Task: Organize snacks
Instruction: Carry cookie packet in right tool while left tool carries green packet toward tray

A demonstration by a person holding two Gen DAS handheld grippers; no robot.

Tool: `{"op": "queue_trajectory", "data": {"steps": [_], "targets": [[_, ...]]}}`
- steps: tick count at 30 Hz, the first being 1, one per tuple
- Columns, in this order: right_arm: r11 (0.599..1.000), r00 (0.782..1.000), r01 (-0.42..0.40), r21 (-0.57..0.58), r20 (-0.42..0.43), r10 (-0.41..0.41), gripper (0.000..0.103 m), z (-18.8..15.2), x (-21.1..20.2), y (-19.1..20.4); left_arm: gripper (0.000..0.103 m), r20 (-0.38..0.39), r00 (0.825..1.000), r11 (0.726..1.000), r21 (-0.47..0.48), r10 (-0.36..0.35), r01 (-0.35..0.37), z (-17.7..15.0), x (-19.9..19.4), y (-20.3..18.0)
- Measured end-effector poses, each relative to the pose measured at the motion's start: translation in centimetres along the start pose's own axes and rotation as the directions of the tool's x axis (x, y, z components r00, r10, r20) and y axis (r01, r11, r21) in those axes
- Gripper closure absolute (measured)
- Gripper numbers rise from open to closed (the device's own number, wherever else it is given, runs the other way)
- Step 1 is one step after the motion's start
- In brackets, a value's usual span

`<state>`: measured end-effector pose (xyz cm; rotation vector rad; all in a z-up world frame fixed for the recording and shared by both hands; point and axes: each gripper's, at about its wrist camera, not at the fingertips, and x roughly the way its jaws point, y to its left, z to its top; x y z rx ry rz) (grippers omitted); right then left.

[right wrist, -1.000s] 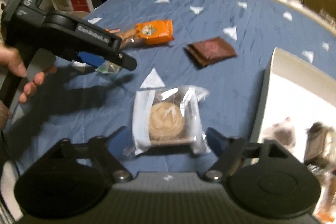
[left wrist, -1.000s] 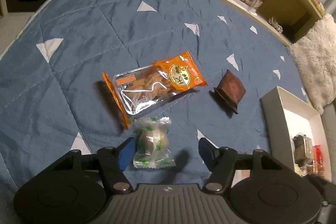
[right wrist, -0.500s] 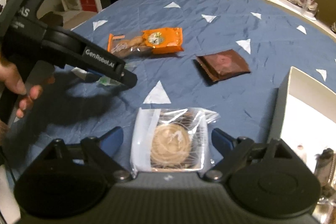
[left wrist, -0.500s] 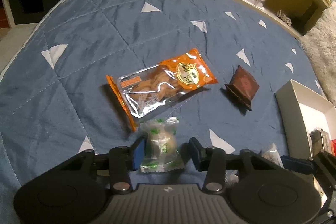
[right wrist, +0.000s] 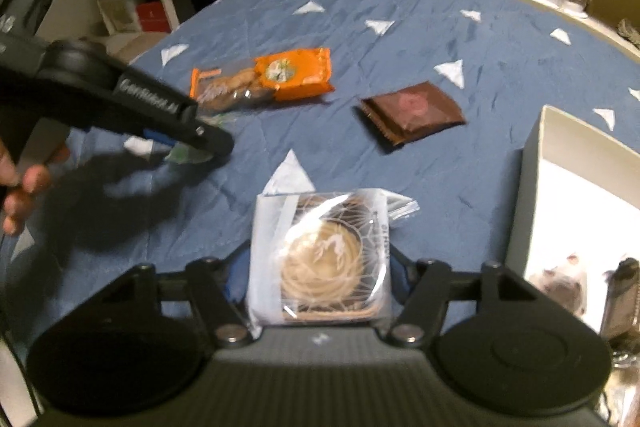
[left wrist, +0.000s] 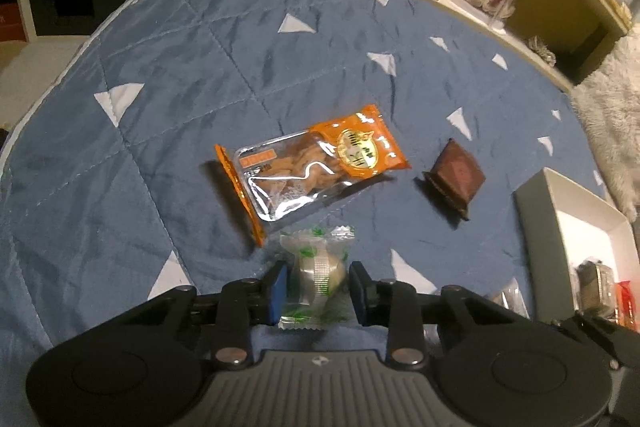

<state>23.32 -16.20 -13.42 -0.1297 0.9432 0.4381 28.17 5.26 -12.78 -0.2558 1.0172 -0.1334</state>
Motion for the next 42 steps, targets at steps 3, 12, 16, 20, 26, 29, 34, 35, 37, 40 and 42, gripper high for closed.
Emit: {"op": "queue_trajectory", "data": {"steps": [3,12,16,20,26,29,34,35,37,40,42], "targets": [[1.000,0.999,-0.003,0.025,0.047,0.002,0.032,0.4,-1.3,-0.3,0.068,0.030,0.999,1.000,0.023,-0.019,0.018,-0.1,-1.5,-0.8],[0.995,0.985,-0.004,0.099,0.174,-0.013,0.032,1.6,-5.3,-1.7,0.068,0.127,0.990,0.995,0.090,-0.062,0.050,-0.7,-5.7,-3.1],[0.992,0.976,0.006,0.125,0.215,-0.033,0.032,1.9,-6.9,-2.5,0.068,0.160,0.984,0.993,0.101,-0.081,0.065,-0.9,-7.1,-3.9],[0.987,0.969,0.022,0.157,0.240,-0.060,0.032,1.5,-8.6,-3.7,0.068,0.189,0.976,0.991,0.105,-0.103,0.084,-1.2,-8.3,-4.8],[0.978,0.959,0.060,0.198,0.262,-0.112,0.032,0.3,-11.1,-5.9,0.068,0.207,0.969,0.988,0.106,-0.134,0.114,-1.9,-9.6,-6.5],[0.972,0.953,0.089,0.216,0.266,-0.147,0.032,-0.3,-12.3,-7.2,0.068,0.217,0.965,0.985,0.119,-0.146,0.122,-1.9,-10.0,-7.8],[0.956,0.942,0.111,0.271,0.277,-0.188,0.032,-1.4,-14.3,-10.2,0.068,0.218,0.960,0.979,0.147,-0.174,0.143,-2.0,-10.1,-10.5],[0.953,0.941,0.113,0.281,0.279,-0.194,0.032,-1.6,-14.7,-10.8,0.068,0.216,0.960,0.977,0.158,-0.178,0.146,-2.0,-10.1,-11.2],[0.947,0.937,0.126,0.294,0.278,-0.211,0.032,-2.2,-15.3,-12.0,0.068,0.212,0.959,0.973,0.178,-0.186,0.149,-2.0,-9.8,-12.6],[0.938,0.933,0.150,0.314,0.268,-0.239,0.032,-3.0,-15.9,-13.8,0.068,0.202,0.957,0.966,0.196,-0.208,0.168,-2.0,-9.1,-14.7],[0.928,0.931,0.163,0.335,0.259,-0.257,0.032,-3.7,-16.2,-15.2,0.068,0.192,0.956,0.961,0.211,-0.223,0.182,-1.9,-8.5,-16.2]]}}
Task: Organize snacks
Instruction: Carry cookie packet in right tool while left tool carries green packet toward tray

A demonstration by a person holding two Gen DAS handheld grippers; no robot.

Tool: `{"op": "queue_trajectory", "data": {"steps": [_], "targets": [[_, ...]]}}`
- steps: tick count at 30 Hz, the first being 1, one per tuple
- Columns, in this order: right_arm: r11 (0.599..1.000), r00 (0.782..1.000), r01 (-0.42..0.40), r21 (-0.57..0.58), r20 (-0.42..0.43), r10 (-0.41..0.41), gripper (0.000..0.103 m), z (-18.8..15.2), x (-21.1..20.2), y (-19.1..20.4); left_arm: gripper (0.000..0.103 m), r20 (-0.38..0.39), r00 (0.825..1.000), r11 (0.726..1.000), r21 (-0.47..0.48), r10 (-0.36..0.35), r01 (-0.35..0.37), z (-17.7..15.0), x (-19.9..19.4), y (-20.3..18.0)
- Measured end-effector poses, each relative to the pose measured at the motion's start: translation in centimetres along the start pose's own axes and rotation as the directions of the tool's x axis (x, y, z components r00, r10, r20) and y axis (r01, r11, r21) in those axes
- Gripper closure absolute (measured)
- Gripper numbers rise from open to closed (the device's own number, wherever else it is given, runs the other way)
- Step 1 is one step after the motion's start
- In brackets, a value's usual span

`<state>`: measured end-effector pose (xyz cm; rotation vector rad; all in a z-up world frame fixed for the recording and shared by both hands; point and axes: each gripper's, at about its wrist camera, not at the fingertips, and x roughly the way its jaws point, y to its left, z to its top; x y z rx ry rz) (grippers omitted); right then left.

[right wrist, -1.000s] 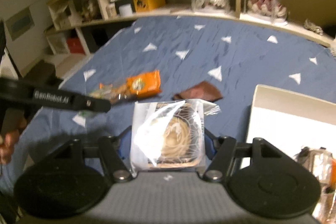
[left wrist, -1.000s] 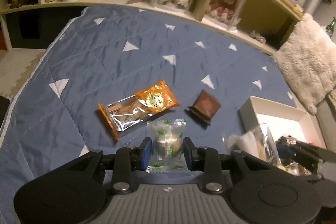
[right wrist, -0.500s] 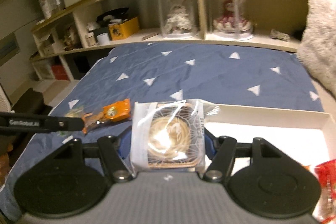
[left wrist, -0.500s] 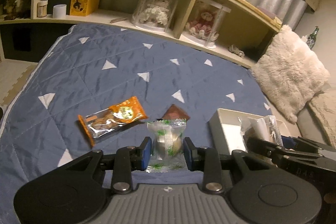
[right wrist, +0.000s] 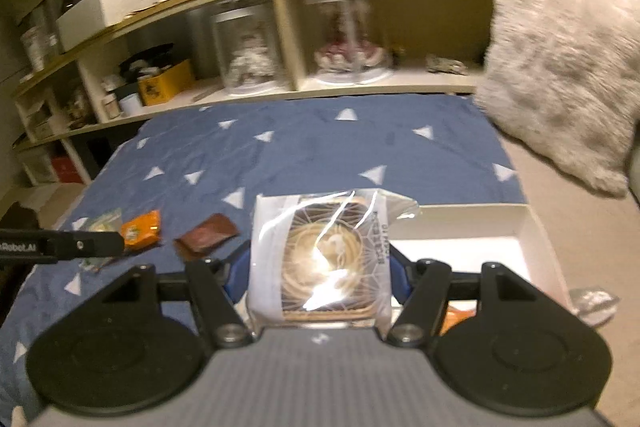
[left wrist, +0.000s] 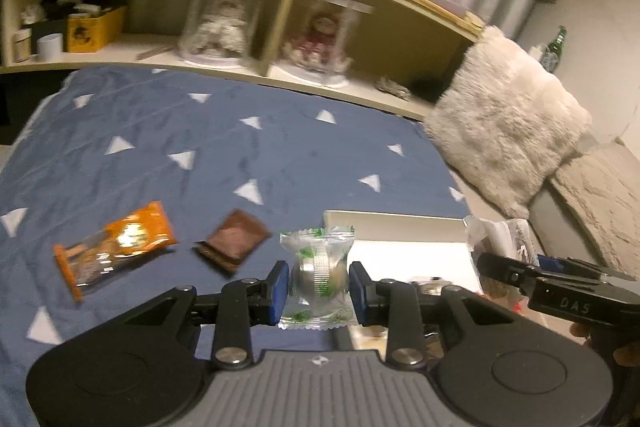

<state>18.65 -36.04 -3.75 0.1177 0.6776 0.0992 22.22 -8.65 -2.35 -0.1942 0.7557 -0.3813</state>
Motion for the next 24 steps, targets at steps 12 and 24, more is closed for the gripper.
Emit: {"op": "queue_trajectory", "data": {"steps": [12,24], "targets": [[0.992,0.993,0.112,0.054,-0.029,-0.111,0.032,-1.0,0.2,-9.1,0.068,-0.089,0.994,0.996,0.068,-0.059,0.065,-0.1,7.7,-6.9],[0.982,0.988,0.143,0.121,-0.074,-0.134,0.032,-0.6,4.0,-14.5,0.068,-0.212,0.974,0.995,0.034,-0.085,0.094,-1.7,16.3,-9.4]]}}
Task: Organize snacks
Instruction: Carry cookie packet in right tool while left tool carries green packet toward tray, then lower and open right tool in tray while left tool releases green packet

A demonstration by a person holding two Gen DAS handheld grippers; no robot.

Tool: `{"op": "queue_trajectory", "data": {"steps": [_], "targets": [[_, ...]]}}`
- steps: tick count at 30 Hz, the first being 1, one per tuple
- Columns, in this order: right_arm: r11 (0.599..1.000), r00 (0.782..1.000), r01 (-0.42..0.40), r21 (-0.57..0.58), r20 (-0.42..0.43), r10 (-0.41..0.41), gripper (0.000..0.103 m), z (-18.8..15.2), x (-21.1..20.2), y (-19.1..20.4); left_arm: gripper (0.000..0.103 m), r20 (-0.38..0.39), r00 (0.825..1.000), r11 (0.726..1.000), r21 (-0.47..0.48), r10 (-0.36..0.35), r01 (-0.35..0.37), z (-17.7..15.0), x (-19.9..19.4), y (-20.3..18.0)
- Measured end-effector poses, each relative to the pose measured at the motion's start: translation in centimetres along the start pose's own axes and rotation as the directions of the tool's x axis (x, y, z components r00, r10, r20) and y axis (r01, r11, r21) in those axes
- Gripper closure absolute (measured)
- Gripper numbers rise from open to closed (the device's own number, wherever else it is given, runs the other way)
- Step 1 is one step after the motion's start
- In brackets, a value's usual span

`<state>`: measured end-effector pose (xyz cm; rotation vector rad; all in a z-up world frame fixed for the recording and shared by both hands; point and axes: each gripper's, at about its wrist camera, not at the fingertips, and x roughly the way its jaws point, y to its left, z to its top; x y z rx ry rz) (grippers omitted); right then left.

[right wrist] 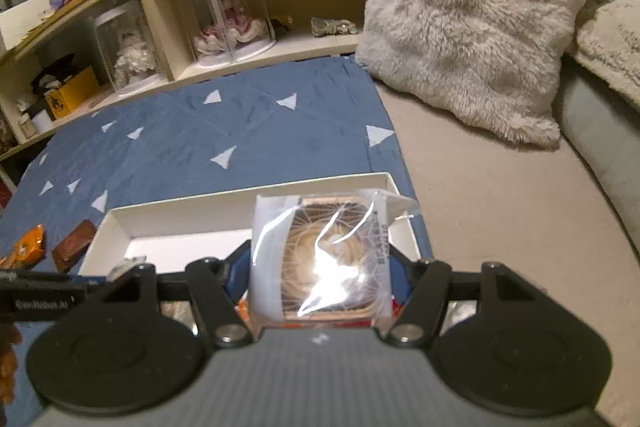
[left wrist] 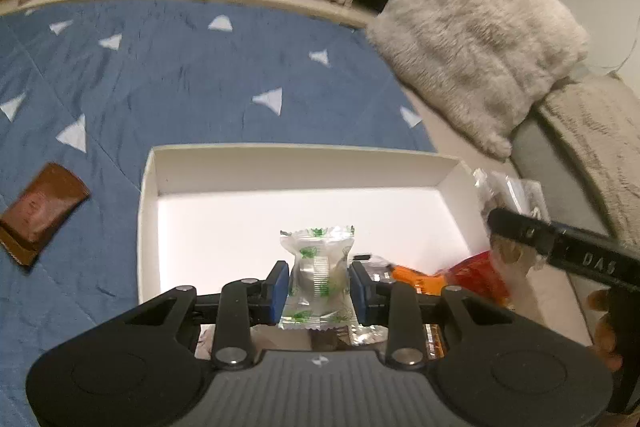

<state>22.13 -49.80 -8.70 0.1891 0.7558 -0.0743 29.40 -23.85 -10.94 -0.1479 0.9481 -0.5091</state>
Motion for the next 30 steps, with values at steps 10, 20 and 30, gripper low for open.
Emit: {"op": "queue_trajectory", "data": {"steps": [10,20,30], "targets": [[0.999,0.998,-0.020,-0.034,-0.061,0.018,0.032,1.6,5.5,0.5,0.068,-0.014,0.997,0.997,-0.015,0.081,-0.081,0.1,2.2,2.2],[0.994,0.997,0.052,-0.091,-0.056,-0.057,0.010,1.6,6.3,0.5,0.068,-0.032,0.991,0.991,0.038,0.131,-0.130,0.1,3.3,1.5],[0.999,0.997,0.027,-0.021,-0.075,-0.028,0.010,1.0,3.5,-0.8,0.068,-0.052,0.990,0.991,0.029,0.131,-0.129,-0.9,2.3,1.0]]}}
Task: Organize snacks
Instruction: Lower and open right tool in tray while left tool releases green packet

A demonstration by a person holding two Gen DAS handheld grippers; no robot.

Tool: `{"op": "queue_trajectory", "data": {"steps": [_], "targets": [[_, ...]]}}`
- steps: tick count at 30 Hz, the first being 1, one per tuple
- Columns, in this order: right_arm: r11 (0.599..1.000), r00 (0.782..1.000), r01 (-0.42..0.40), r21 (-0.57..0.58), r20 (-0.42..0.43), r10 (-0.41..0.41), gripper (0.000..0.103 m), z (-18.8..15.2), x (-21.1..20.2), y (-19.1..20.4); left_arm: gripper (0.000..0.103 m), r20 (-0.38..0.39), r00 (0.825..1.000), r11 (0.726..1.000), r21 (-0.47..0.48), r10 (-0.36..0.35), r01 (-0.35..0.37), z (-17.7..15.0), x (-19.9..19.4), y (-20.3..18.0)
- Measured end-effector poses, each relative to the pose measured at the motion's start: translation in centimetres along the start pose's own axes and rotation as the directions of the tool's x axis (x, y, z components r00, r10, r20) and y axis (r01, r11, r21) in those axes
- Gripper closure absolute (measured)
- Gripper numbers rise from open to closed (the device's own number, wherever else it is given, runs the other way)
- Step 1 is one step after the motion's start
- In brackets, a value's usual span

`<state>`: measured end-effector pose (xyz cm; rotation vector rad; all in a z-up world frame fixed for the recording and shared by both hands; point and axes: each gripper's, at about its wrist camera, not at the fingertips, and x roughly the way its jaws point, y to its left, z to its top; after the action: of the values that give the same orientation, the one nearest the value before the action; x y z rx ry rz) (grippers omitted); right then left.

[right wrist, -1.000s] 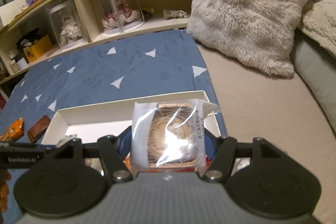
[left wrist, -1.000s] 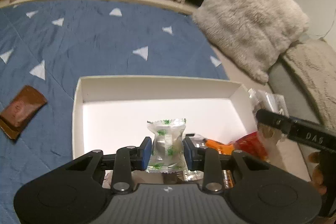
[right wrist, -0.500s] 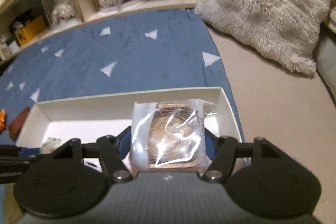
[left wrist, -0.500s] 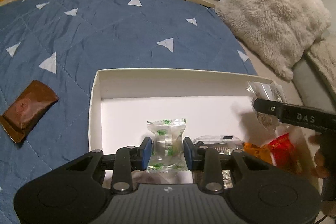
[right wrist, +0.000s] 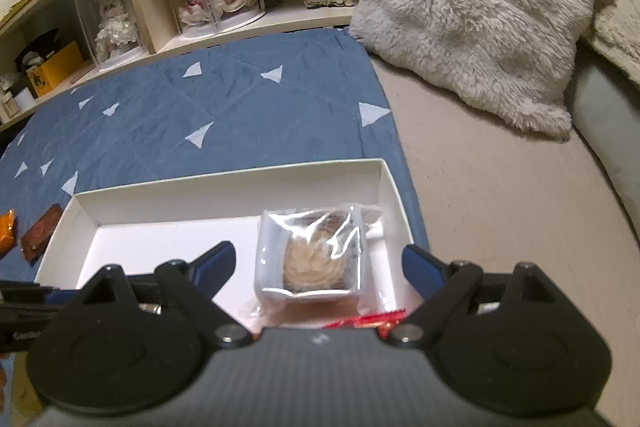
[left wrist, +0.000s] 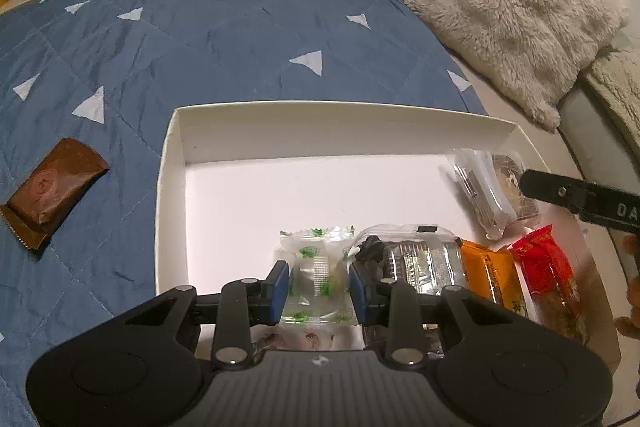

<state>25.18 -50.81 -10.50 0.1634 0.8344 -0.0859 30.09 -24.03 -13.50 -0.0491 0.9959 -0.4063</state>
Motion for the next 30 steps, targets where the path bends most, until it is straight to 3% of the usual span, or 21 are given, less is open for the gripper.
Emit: {"op": "queue_trajectory", "data": {"steps": [5,9,23,25,30], "targets": [[1.000,1.000,-0.007,-0.010,0.004,0.007,0.010,-0.2,-1.0,0.3,0.065,0.020,1.000,1.000,0.011,0.017,-0.017,0.3,-1.1,-0.4],[1.000,1.000,-0.015,-0.013,0.007,0.015,0.010,-0.6,-2.1,0.6,0.054,0.029,0.999,1.000,0.019,0.021,-0.022,0.5,-2.2,-0.6],[1.000,1.000,-0.015,-0.014,0.018,0.015,0.007,-2.3,-6.5,1.8,0.045,0.039,0.999,1.000,0.018,0.018,-0.019,-0.2,-5.4,-0.9],[1.000,1.000,-0.011,-0.015,0.029,0.011,0.001,-2.7,-7.1,1.9,0.036,0.043,0.999,1.000,0.022,0.019,-0.020,-0.3,-5.8,-0.9],[1.000,0.999,0.006,-0.023,0.052,-0.005,0.001,-3.6,-8.5,2.4,0.015,0.062,0.998,0.999,0.037,0.023,-0.025,-1.0,-7.4,-0.9]]}}
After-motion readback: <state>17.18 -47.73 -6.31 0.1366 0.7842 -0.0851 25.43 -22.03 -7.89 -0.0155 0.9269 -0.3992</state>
